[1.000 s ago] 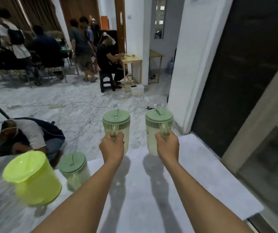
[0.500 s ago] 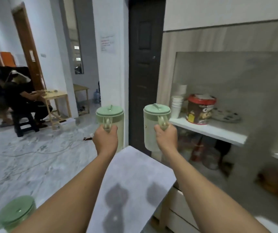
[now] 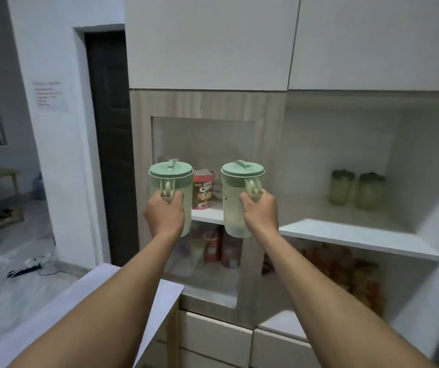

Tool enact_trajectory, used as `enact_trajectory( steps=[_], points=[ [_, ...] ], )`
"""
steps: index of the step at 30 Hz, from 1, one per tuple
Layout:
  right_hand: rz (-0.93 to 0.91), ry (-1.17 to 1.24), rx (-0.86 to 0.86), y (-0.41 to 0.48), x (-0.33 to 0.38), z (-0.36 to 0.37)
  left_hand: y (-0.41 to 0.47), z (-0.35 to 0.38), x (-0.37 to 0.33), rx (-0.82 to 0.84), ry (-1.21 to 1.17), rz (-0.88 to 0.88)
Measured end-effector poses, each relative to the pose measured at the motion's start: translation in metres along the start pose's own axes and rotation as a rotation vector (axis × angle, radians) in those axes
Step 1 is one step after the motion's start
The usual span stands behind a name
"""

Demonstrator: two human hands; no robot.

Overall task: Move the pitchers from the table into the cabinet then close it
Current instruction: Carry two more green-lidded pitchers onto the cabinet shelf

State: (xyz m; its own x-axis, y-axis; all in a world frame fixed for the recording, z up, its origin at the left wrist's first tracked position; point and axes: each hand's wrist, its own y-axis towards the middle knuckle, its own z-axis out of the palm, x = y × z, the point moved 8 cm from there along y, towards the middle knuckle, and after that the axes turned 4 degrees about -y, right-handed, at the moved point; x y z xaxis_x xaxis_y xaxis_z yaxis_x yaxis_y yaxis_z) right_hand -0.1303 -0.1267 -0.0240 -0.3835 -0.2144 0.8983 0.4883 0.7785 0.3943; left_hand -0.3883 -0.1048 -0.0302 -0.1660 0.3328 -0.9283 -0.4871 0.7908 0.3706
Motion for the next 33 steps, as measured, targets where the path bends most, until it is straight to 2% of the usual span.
enact_trajectory(
  steps=[9, 17, 26, 33],
  points=[
    [-0.004, -0.049, -0.172, 0.018, -0.015, -0.163, -0.092, 0.123, -0.060, 0.195, -0.070, 0.084],
    [0.042, -0.076, -0.328, 0.056, -0.041, -0.255, -0.139, 0.233, -0.089, 0.371, -0.187, 0.066],
    [0.063, -0.137, -0.419, 0.138, -0.086, -0.299, -0.131, 0.364, -0.083, 0.467, -0.205, 0.068],
    [0.091, -0.147, -0.436, 0.203, -0.130, -0.300, -0.108, 0.452, -0.057, 0.510, -0.209, 0.010]
  ],
)
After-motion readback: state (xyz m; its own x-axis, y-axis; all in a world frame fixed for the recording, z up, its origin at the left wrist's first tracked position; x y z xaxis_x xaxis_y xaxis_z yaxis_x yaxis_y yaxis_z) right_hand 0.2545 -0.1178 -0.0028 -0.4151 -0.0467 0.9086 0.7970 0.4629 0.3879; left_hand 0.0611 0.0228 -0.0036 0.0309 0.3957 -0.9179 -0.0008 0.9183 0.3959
